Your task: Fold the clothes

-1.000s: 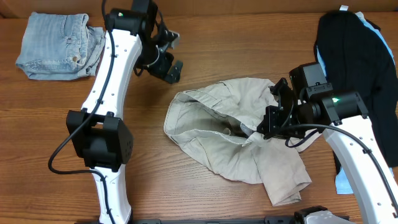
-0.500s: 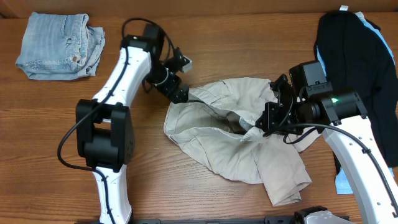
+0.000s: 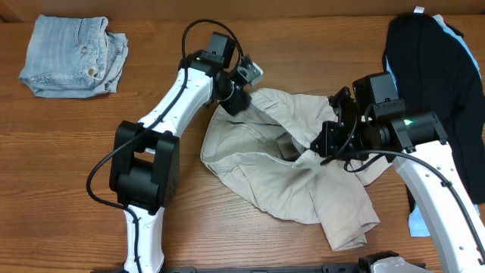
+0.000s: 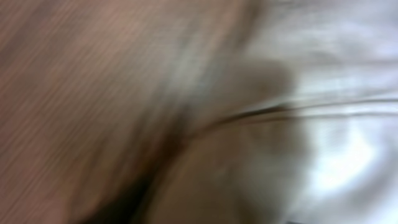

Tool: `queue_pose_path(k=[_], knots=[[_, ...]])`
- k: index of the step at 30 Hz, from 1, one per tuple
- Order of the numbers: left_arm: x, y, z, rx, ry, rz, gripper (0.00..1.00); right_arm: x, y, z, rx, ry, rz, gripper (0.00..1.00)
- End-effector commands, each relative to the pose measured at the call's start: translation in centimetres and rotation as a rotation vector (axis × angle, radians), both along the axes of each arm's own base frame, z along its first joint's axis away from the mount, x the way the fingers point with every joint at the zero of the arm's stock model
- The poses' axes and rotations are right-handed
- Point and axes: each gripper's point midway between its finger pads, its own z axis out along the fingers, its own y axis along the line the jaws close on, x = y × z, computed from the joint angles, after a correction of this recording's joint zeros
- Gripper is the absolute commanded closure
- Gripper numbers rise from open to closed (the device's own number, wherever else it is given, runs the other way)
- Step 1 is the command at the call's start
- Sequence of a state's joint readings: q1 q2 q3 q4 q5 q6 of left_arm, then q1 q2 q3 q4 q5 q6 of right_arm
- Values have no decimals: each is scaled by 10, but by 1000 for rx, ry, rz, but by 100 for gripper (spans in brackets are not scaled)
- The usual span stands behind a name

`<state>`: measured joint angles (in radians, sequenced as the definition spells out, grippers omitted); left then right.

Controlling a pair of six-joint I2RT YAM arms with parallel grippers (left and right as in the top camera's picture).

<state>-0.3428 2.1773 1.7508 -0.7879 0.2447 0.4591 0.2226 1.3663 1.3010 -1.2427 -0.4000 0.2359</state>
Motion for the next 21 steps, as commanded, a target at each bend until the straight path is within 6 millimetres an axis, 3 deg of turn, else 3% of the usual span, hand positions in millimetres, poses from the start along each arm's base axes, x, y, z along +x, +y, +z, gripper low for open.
queue_pose_path(k=[1, 3, 6, 13, 18, 21], knots=[[25, 35, 14, 94, -53, 225, 95, 7, 0, 3, 3, -40, -8, 93], [34, 42, 33, 95, -78, 283, 96, 14, -1, 5, -2, -71, -13, 96], [46, 51, 79, 75, -124, 347, 96, 22, -11, 3, -53, -100, -38, 96], [51, 58, 225, -22, -314, 379, 96, 32, -36, 1, -117, -128, -90, 96], [47, 59, 284, -99, -425, 406, 96, 45, -38, 6, -118, -195, -67, 96], [47, 58, 292, -119, -439, 417, 96, 54, -35, 10, -109, -236, -60, 96]])
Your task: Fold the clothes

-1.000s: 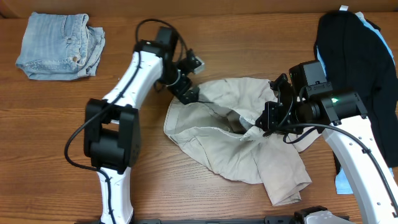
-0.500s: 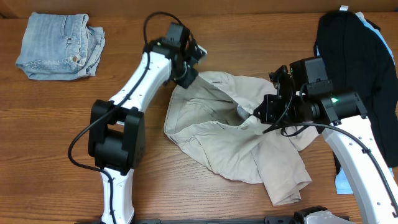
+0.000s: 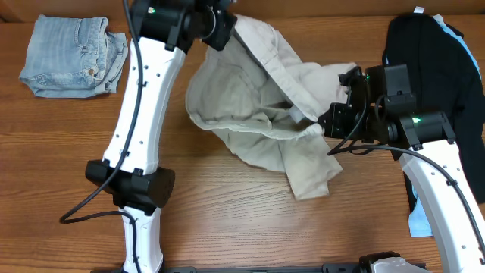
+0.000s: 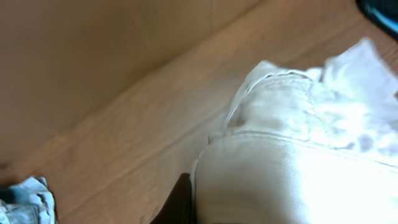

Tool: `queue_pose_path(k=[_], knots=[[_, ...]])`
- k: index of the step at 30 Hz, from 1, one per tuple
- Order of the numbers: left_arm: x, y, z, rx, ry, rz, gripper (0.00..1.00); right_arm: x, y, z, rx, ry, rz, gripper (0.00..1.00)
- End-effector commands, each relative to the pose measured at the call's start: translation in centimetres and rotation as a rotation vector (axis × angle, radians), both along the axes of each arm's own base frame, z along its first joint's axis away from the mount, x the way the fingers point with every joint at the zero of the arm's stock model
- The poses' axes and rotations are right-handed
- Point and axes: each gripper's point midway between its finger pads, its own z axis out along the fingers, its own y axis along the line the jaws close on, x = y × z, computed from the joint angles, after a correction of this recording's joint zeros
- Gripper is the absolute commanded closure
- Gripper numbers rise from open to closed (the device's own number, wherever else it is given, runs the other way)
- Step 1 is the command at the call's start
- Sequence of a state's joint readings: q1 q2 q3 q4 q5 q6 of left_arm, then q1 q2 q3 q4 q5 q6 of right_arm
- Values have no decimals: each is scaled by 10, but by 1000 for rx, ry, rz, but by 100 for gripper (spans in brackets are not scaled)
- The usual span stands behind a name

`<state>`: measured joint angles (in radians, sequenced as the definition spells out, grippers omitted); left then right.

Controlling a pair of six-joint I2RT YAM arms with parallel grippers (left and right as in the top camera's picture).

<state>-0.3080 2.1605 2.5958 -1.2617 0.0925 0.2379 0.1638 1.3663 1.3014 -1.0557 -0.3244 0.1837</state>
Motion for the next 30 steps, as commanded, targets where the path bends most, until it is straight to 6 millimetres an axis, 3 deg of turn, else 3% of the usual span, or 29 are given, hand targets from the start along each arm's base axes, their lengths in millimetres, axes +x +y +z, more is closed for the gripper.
queue_pose_path(k=[1, 3, 4, 7, 10, 16, 23, 30], knots=[[6, 25, 39, -30, -100, 119, 96, 7, -12, -2, -50, -32, -19, 96], [5, 25, 38, -40, -91, 131, 96, 13, -5, 3, -16, -59, -2, 85], [5, 25, 38, -44, -87, 136, 96, 16, 1, 8, 16, -78, 18, 74], [4, 24, 37, -44, -84, 136, 96, 16, 30, 27, 141, -147, 148, 55], [4, 24, 37, -49, -81, 140, 96, 13, 56, 40, 218, -185, 230, 44], [4, 24, 37, -60, -77, 152, 96, 4, 117, 53, 220, -272, 331, 36], [4, 25, 37, -78, -70, 172, 96, 8, 175, 22, 138, -259, 245, 35], [3, 25, 35, -74, -60, 172, 96, 23, 221, -42, 0, -298, 364, 35]])
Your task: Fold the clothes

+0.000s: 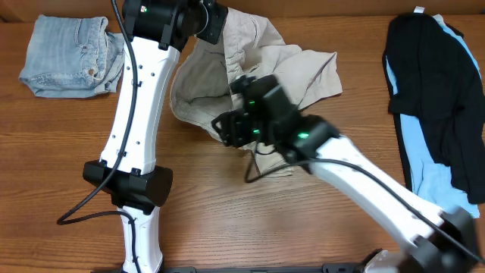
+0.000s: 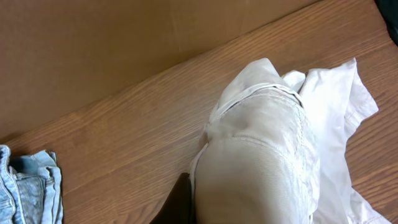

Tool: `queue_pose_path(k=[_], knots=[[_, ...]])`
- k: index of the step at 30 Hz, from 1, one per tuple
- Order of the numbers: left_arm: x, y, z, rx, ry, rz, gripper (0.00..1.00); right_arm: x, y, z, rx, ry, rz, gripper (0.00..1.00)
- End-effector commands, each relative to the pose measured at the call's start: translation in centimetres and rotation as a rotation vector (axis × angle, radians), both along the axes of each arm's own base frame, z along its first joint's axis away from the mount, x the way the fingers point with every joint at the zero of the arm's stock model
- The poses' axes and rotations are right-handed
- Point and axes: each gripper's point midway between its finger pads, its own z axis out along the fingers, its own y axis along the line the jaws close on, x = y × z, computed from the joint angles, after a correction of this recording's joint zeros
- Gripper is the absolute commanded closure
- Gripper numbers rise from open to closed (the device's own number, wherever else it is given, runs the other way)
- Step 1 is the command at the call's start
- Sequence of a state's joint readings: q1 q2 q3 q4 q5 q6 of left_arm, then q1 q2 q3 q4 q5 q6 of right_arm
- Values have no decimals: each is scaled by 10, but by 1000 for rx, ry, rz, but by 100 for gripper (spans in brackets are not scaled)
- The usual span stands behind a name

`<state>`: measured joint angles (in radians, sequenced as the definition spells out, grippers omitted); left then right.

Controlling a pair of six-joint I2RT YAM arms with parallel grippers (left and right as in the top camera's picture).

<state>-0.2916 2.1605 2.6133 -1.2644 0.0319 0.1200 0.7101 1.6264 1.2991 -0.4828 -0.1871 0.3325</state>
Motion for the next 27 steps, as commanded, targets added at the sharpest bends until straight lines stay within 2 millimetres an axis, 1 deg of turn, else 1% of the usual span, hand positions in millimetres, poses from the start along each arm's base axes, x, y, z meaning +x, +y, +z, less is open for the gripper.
queue_pose_path(k=[1, 2, 3, 4, 5, 7, 11, 13, 17, 23, 27], knots=[[-4, 7, 30, -32, -64, 30, 96, 13, 11, -30, -107, -91, 46, 35], [-4, 7, 30, -32, -64, 30, 96, 14, 16, -37, -122, -111, 77, 35], [-4, 7, 30, -32, -64, 30, 96, 17, 23, -48, -146, -140, 119, 32], [-4, 7, 30, -32, -64, 30, 96, 18, 25, -52, -154, -150, 130, 31], [-4, 7, 29, -32, -64, 30, 96, 23, 28, -61, -175, -167, 138, 29], [-4, 7, 29, -31, -60, 30, 96, 31, 30, -73, -200, -195, 145, 24], [-6, 8, 27, -28, -51, 31, 96, 47, 44, -86, -196, -276, 174, 16], [-7, 9, 26, -25, -44, 31, 96, 51, 48, -91, -188, -292, 175, 15], [-7, 10, 25, -22, -41, 33, 96, 47, 53, -105, -192, -274, 199, 14], [-7, 10, 26, -23, -45, 34, 96, 32, 65, -128, -243, -277, 274, 14], [-7, 10, 26, -23, -45, 34, 96, 39, 60, -146, -299, -283, 238, 14]])
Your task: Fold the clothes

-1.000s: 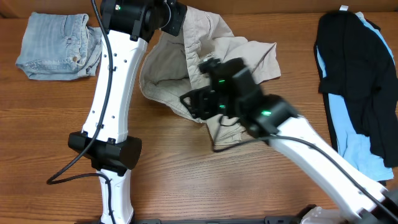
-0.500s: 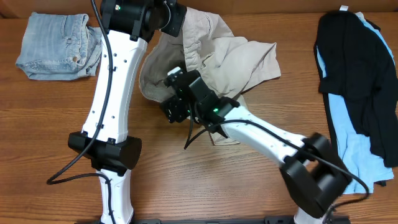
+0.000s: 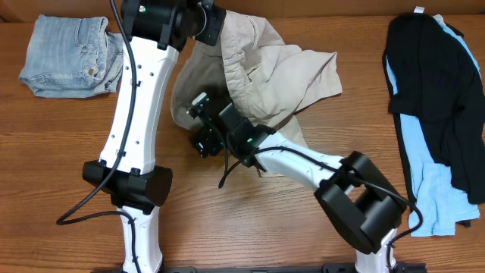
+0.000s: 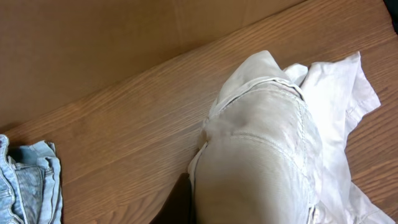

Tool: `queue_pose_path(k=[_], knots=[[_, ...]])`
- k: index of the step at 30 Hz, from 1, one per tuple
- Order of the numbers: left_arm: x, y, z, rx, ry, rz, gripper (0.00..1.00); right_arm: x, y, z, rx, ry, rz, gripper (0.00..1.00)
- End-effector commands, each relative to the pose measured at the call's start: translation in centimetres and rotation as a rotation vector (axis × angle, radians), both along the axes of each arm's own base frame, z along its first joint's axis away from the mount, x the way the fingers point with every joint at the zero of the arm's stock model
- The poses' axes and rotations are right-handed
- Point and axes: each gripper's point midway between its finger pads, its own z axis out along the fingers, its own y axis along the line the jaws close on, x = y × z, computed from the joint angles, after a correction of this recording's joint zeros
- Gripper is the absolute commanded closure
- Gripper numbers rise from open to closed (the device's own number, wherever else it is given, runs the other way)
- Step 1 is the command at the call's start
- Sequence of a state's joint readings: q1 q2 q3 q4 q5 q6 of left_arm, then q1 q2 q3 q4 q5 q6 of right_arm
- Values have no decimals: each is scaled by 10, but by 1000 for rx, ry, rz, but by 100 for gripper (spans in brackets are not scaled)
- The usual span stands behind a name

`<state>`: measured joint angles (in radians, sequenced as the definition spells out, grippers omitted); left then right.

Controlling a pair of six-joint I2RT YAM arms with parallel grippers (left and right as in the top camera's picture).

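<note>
Beige pants (image 3: 265, 76) lie bunched at the table's back middle, with one end lifted. My left gripper (image 3: 214, 23) is raised high over the back edge and shut on that end. In the left wrist view the pants (image 4: 261, 155) hang against a dark finger (image 4: 181, 200). My right gripper (image 3: 195, 130) reaches far left across the table to the pants' lower left edge. It looks shut on cloth there, with its fingertips hidden from above.
Folded blue jeans (image 3: 72, 54) lie at the back left and also show in the left wrist view (image 4: 28, 186). A black garment (image 3: 432, 76) lies over a light blue one (image 3: 428, 182) along the right edge. The table (image 3: 61, 167) is brown wood.
My right gripper has moved a little further left and down, to the pants' lower left edge. My left gripper stays raised with the pants in it.
The pants lay spread at the table's middle, my left gripper low at their top edge and my right at their right side. Then my left held them lifted toward the back. My right gripper crossed to the left, and the pants are now bunched at the back middle.
</note>
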<state>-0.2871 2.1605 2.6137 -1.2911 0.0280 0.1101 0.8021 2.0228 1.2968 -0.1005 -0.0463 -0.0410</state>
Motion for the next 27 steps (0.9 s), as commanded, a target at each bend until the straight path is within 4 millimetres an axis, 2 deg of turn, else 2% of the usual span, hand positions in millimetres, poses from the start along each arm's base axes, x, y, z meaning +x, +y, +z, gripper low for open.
queue_pose_path(k=[1, 4, 6, 9, 12, 15, 18, 22, 27], knots=[[-3, 5, 30, -26, -72, 19, 96, 7, -8, -26, -77, -25, -37, 14], [-3, 5, 30, -25, -72, 20, 96, 17, -22, -38, -132, -44, -130, 26], [-3, 6, 30, -22, -73, 23, 96, 23, -34, -40, -156, -46, -209, 42], [-2, 9, 30, -21, -75, 30, 96, 24, -42, -37, -167, -31, -240, 64], [0, 14, 30, -26, -73, 45, 96, 20, -47, -20, -172, -11, -255, 79], [3, 28, 32, -51, -70, 98, 96, 13, -55, 9, -167, 7, -274, 82], [5, 46, 38, -92, -69, 170, 96, -1, -69, 47, -169, 22, -285, 82], [2, 75, 53, -121, -87, 250, 96, -28, -104, 113, -170, 34, -301, 84], [-11, 95, 78, -131, -129, 287, 96, -57, -157, 204, -101, -14, -350, 92]])
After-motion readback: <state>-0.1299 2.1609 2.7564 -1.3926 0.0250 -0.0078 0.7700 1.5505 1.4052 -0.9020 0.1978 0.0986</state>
